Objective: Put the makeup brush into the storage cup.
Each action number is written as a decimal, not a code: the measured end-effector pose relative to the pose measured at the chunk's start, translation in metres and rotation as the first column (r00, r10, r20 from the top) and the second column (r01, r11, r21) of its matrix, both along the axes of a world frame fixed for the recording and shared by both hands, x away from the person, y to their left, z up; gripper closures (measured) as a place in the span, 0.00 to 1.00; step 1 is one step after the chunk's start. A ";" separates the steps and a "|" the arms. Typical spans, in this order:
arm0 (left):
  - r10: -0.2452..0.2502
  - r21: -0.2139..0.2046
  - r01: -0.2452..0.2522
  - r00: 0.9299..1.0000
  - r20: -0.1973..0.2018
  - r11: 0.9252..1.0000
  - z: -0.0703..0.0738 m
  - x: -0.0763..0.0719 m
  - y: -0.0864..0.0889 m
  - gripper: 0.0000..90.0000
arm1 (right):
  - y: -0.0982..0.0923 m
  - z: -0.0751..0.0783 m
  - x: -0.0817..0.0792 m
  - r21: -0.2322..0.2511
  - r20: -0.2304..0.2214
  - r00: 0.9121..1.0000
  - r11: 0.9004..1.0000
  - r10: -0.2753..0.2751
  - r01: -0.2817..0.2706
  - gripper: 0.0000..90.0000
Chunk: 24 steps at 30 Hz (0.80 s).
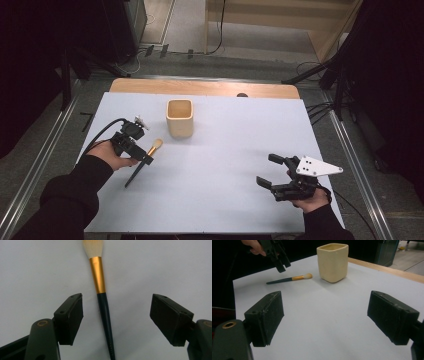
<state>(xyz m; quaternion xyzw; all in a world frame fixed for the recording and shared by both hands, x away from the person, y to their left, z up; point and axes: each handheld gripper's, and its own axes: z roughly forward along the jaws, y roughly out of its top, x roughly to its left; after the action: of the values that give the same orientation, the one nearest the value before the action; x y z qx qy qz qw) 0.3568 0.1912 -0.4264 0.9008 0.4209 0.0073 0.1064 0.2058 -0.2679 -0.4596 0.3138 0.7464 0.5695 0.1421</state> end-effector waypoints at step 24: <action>0.024 0.100 -0.019 0.998 -0.051 0.995 -0.034 0.008 0.001 0.39 | 0.001 -0.003 0.002 -0.010 -0.023 1.000 1.000 0.004 -0.005 0.16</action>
<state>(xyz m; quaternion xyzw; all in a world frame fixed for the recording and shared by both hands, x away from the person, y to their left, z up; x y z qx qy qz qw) 0.3646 0.1924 -0.4606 0.9003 0.4323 0.0056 0.0505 0.2076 -0.2672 -0.4622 0.3180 0.7514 0.5625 0.1337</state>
